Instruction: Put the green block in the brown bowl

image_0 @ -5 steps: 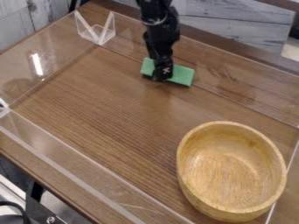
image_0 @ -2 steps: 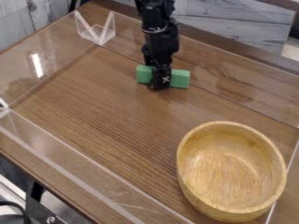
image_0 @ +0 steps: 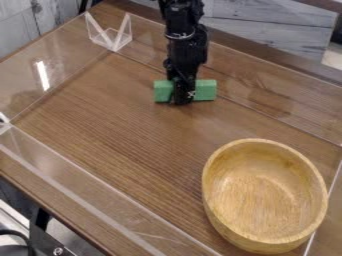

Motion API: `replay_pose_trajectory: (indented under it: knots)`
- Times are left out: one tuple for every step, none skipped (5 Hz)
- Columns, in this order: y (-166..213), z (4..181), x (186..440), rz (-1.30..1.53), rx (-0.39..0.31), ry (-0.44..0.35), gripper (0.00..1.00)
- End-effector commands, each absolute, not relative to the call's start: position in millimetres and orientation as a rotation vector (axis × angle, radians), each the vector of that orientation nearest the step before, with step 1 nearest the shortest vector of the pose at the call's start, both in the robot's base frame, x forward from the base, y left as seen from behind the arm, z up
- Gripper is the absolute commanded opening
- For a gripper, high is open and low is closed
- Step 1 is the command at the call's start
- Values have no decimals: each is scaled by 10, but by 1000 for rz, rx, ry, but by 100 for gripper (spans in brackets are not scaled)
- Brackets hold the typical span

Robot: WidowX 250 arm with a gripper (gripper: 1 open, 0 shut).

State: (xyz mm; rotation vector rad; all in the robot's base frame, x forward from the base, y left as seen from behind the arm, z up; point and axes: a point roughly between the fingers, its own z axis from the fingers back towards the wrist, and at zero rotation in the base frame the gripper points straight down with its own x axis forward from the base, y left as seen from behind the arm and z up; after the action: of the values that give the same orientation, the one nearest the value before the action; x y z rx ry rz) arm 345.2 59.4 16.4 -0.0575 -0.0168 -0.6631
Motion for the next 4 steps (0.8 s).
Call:
replay_pose_trajectory:
  knots:
    - [565, 300, 3485, -599, -58, -28, 0]
    - [556, 355, 3468, -555, -73, -15, 0]
    - [547, 409, 3445, -510, -90, 0, 0]
    - [536, 464, 3418, -468, -108, 18, 0]
